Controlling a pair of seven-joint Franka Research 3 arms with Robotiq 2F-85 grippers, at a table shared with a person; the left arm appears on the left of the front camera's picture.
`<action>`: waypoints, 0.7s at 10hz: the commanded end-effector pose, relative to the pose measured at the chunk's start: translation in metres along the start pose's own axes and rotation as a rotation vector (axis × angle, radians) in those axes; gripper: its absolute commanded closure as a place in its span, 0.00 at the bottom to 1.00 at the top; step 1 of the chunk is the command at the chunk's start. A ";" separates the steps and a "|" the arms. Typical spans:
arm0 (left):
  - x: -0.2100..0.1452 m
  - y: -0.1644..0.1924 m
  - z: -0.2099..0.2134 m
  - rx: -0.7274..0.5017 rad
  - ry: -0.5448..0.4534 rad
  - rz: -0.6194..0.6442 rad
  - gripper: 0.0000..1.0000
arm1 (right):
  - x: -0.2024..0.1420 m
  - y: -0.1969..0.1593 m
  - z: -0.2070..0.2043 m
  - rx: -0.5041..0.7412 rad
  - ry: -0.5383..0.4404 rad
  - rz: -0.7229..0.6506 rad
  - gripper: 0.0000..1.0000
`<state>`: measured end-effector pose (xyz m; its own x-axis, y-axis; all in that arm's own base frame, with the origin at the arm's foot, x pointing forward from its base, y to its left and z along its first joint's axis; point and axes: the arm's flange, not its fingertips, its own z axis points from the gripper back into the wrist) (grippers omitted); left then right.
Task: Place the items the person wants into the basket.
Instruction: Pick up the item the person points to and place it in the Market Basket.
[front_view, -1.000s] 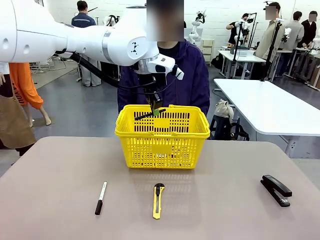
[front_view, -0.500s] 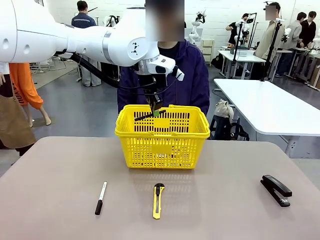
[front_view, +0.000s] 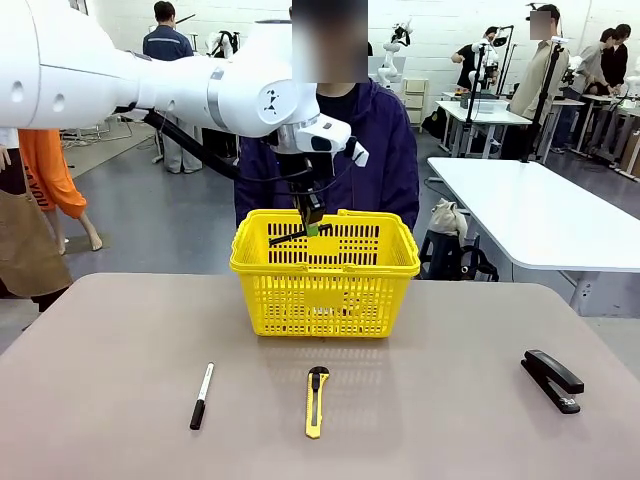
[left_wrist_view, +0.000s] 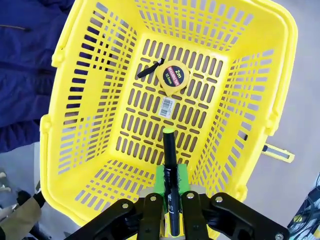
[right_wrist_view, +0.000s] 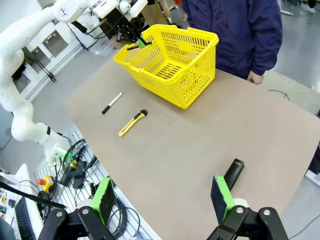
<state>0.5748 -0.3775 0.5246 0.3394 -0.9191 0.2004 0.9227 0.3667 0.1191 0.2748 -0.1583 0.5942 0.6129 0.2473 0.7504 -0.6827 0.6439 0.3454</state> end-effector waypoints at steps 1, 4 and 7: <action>0.010 0.014 -0.020 0.004 0.022 -0.108 0.89 | 0.001 -0.001 0.000 0.011 -0.009 -0.002 0.00; 0.015 0.029 -0.055 -0.045 0.037 -0.167 0.89 | 0.001 -0.001 0.000 0.011 -0.009 -0.002 0.00; 0.016 0.044 -0.080 -0.093 0.075 -0.134 0.89 | 0.001 -0.001 0.000 0.011 -0.009 -0.002 0.00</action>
<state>0.6207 -0.3828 0.4486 0.2232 -0.9650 0.1378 0.9704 0.2334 0.0623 0.2748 -0.1582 0.5942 0.6129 0.2473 0.7504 -0.6827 0.6439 0.3454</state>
